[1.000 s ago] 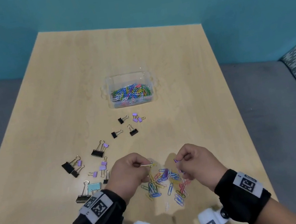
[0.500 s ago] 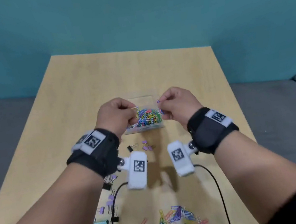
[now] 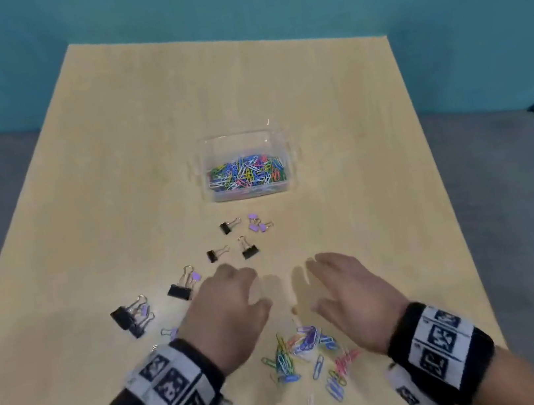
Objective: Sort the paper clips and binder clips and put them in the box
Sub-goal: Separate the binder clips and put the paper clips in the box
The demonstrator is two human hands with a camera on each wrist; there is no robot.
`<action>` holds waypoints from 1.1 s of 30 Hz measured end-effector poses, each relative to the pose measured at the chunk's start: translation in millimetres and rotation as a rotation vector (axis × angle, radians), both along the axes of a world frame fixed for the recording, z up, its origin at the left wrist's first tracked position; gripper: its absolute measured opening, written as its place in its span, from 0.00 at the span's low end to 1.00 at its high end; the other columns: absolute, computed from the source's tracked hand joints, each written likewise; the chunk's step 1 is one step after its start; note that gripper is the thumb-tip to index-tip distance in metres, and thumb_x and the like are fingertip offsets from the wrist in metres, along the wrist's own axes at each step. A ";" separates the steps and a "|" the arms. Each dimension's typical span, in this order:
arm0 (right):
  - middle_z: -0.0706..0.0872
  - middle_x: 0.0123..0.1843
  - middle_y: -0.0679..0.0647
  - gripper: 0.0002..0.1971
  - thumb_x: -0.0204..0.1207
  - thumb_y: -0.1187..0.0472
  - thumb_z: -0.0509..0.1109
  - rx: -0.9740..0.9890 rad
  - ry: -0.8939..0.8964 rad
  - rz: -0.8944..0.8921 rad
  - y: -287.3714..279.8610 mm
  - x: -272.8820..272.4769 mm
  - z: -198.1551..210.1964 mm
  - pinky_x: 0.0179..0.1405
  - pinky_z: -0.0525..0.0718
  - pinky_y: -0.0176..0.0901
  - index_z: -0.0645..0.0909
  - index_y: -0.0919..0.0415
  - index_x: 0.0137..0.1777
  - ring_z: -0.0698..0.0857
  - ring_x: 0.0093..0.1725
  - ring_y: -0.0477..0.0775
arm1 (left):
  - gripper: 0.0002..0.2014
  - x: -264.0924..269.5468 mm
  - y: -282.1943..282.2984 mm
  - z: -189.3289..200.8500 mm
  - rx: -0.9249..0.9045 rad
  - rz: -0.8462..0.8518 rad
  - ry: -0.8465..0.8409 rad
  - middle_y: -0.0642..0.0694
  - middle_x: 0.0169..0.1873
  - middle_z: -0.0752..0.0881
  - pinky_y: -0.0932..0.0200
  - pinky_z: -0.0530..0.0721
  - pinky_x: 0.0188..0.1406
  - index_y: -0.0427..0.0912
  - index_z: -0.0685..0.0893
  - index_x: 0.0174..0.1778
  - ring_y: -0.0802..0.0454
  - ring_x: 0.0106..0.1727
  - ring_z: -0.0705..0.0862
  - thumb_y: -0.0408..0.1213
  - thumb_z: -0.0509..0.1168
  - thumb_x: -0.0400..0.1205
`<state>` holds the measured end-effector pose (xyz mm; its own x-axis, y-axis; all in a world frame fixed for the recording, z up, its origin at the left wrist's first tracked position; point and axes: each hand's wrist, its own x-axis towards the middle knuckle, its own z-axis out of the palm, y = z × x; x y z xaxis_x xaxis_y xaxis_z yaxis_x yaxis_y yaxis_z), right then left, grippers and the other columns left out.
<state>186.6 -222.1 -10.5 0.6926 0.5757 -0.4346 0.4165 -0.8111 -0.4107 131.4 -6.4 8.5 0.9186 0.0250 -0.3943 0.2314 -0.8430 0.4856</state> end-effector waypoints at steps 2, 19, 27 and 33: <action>0.51 0.84 0.52 0.39 0.78 0.41 0.62 -0.069 0.007 0.114 -13.7 -45.1 -15.5 0.81 0.57 0.51 0.48 0.52 0.83 0.47 0.84 0.55 | 0.27 -41.7 -20.3 -13.7 0.067 -0.091 0.092 0.51 0.62 0.72 0.56 0.76 0.58 0.51 0.70 0.69 0.51 0.58 0.71 0.56 0.61 0.75; 0.58 0.83 0.55 0.43 0.72 0.38 0.67 -0.117 -0.193 -0.009 -20.1 -95.3 -36.4 0.77 0.62 0.58 0.52 0.51 0.82 0.54 0.83 0.63 | 0.35 -65.1 -62.2 -63.2 0.251 -0.259 -0.097 0.44 0.69 0.72 0.46 0.83 0.51 0.50 0.67 0.74 0.41 0.61 0.72 0.52 0.71 0.71; 0.77 0.66 0.52 0.29 0.66 0.52 0.75 -0.074 -0.257 -0.106 -48.0 -114.3 -31.9 0.53 0.84 0.51 0.73 0.51 0.68 0.78 0.63 0.60 | 0.24 -93.0 -38.8 -62.6 0.276 -0.159 -0.158 0.43 0.61 0.79 0.45 0.85 0.43 0.52 0.79 0.61 0.40 0.55 0.73 0.46 0.72 0.68; 0.67 0.65 0.49 0.35 0.73 0.50 0.69 -0.057 -0.110 -0.288 -42.9 -124.1 -29.2 0.59 0.74 0.44 0.57 0.44 0.78 0.65 0.59 0.55 | 0.37 -109.6 -43.1 -67.1 0.166 -0.081 -0.104 0.44 0.66 0.73 0.44 0.81 0.58 0.53 0.66 0.75 0.43 0.61 0.67 0.46 0.72 0.69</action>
